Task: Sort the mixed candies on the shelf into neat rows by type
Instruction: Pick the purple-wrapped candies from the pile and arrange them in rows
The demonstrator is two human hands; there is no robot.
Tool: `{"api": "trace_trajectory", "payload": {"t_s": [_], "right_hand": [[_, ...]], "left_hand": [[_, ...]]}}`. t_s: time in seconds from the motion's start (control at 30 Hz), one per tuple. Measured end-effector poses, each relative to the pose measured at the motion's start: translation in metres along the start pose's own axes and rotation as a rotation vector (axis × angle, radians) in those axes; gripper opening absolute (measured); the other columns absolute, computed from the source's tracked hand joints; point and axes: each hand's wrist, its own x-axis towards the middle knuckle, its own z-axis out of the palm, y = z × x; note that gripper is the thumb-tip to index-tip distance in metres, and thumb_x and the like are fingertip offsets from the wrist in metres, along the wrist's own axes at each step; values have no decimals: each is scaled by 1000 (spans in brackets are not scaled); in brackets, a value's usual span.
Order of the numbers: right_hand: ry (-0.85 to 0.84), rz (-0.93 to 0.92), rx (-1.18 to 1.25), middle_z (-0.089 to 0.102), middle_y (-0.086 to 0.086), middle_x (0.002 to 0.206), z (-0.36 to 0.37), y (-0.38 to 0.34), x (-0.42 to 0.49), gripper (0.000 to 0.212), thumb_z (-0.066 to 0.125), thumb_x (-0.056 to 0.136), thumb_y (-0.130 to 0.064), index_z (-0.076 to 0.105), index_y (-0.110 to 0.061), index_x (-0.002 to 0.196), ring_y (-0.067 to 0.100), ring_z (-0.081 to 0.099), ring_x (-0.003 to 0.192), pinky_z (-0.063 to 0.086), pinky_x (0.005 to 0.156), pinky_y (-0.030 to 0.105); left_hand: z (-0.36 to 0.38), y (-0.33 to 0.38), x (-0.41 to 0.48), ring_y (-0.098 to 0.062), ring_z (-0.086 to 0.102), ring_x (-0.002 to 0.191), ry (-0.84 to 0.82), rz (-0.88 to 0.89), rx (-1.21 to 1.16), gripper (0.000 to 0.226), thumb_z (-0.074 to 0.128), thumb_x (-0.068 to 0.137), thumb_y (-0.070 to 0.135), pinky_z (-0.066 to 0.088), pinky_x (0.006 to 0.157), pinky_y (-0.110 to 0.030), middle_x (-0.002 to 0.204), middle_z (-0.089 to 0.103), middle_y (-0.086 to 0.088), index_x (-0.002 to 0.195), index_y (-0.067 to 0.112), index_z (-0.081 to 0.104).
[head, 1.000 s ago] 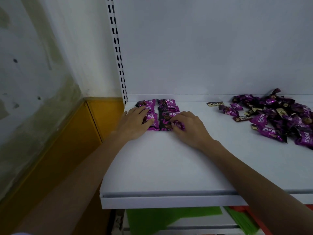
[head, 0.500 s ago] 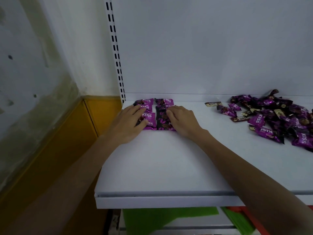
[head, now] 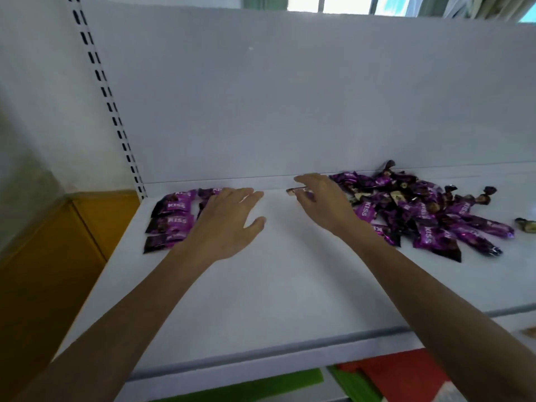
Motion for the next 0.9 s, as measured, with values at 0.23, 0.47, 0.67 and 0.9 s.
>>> {"api": "trace_trajectory", "payload": {"t_s": [0.23, 0.47, 0.67, 0.9], "right_hand": [[34, 93, -127, 56, 11, 128, -91, 129, -32, 38, 56, 88, -19, 54, -10, 126, 27, 48, 120, 38, 99, 34], [30, 143, -168, 62, 12, 109, -150, 223, -62, 35, 51, 88, -9, 58, -12, 122, 28, 53, 103, 40, 85, 32], [-82, 110, -135, 65, 8, 94, -168, 258, -78, 20, 54, 86, -11, 65, -8, 102, 24, 57, 85, 45, 76, 34], [-252, 31, -104, 61, 8, 107, -168, 280, -80, 26, 55, 85, -17, 65, -14, 108, 22, 55, 100, 44, 86, 33]], "left_hand": [[52, 129, 58, -20, 34, 128, -6, 150, -70, 49, 46, 92, 36, 26, 105, -32, 140, 43, 1, 138, 20, 39], [99, 216, 99, -21, 37, 125, 11, 181, -78, 50, 48, 92, 36, 29, 104, -33, 136, 46, -2, 137, 17, 40], [128, 238, 121, -24, 42, 116, 43, -21, -62, 44, 48, 92, 36, 34, 98, -35, 124, 51, -7, 130, 14, 47], [132, 247, 127, -23, 45, 113, 77, -93, -66, 40, 59, 86, 35, 36, 96, -35, 119, 57, -3, 122, 20, 51]]}}
